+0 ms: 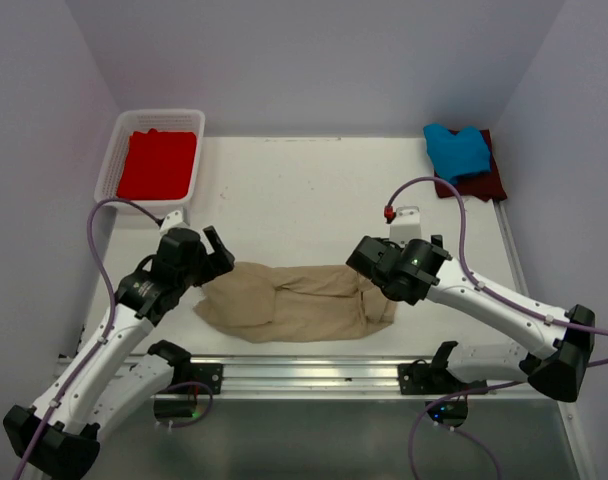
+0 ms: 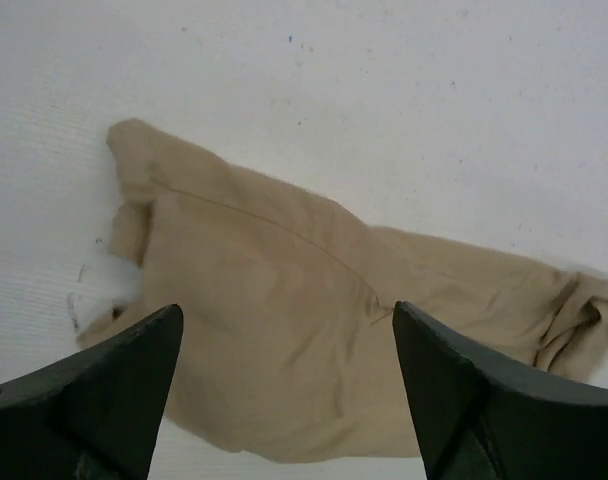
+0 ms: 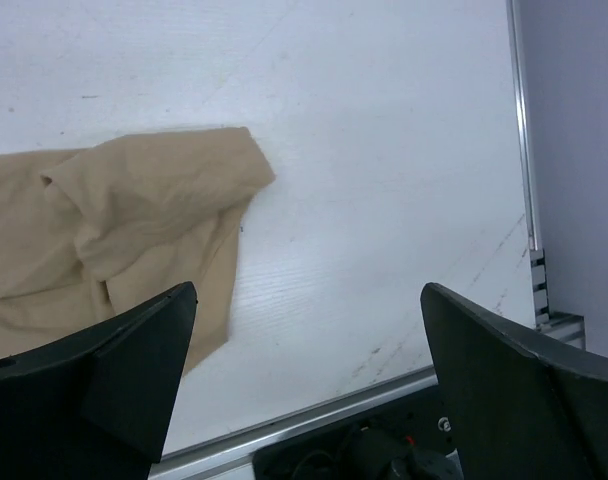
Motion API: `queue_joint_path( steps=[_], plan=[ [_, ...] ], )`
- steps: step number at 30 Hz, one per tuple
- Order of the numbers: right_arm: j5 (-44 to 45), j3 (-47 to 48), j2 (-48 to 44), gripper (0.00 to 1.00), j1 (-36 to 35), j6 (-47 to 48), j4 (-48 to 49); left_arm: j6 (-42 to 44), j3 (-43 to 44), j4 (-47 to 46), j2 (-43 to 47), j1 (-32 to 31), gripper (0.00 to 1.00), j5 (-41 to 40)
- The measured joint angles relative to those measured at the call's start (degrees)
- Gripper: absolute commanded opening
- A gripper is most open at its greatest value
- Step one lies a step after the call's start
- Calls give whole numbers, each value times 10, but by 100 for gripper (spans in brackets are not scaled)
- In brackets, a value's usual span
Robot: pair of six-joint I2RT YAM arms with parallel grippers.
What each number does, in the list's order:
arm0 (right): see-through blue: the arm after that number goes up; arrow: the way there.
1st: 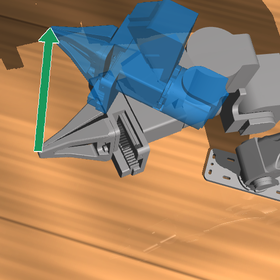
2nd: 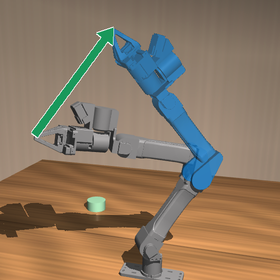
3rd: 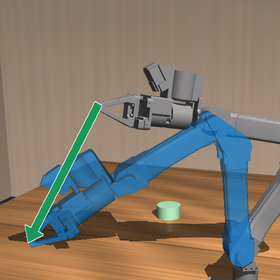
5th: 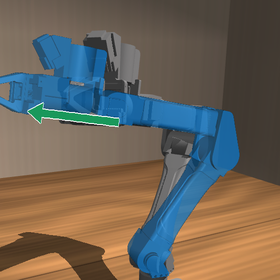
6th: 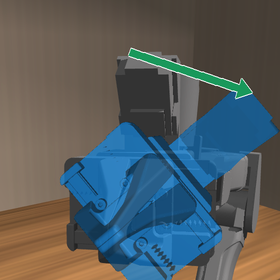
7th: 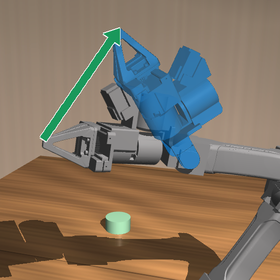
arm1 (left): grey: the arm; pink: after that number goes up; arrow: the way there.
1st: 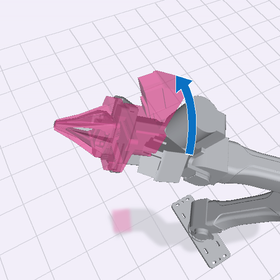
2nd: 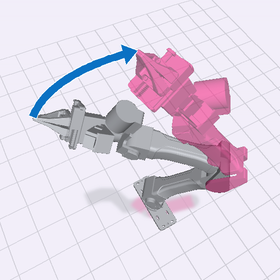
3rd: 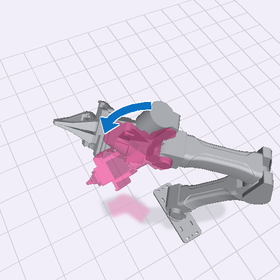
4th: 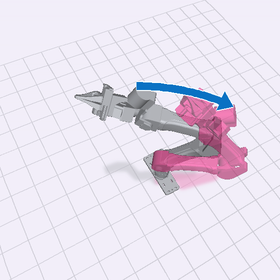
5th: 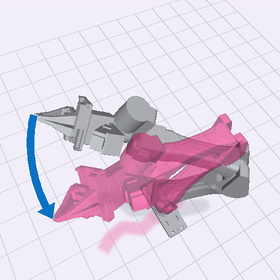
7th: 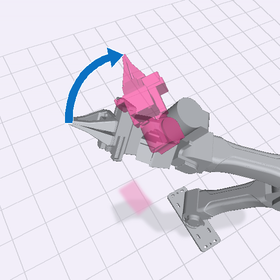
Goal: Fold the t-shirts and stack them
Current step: Flatten out the tshirt
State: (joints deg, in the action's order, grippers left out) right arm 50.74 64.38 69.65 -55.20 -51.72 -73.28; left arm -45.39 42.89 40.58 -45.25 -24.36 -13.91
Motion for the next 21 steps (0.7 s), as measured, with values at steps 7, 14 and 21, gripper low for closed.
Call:
queue_joint_path(
  steps=[7,14,21],
  plan=[
    [15,5,-13,99,0,4,-4,55,-25,-38,-2,-3,82,107],
    [24,10,12,99,2,22,52,110,-16,-78,-192,-157,61,150],
    [22,10,12,97,9,31,85,120,15,-52,-287,-273,39,123]
  ],
)
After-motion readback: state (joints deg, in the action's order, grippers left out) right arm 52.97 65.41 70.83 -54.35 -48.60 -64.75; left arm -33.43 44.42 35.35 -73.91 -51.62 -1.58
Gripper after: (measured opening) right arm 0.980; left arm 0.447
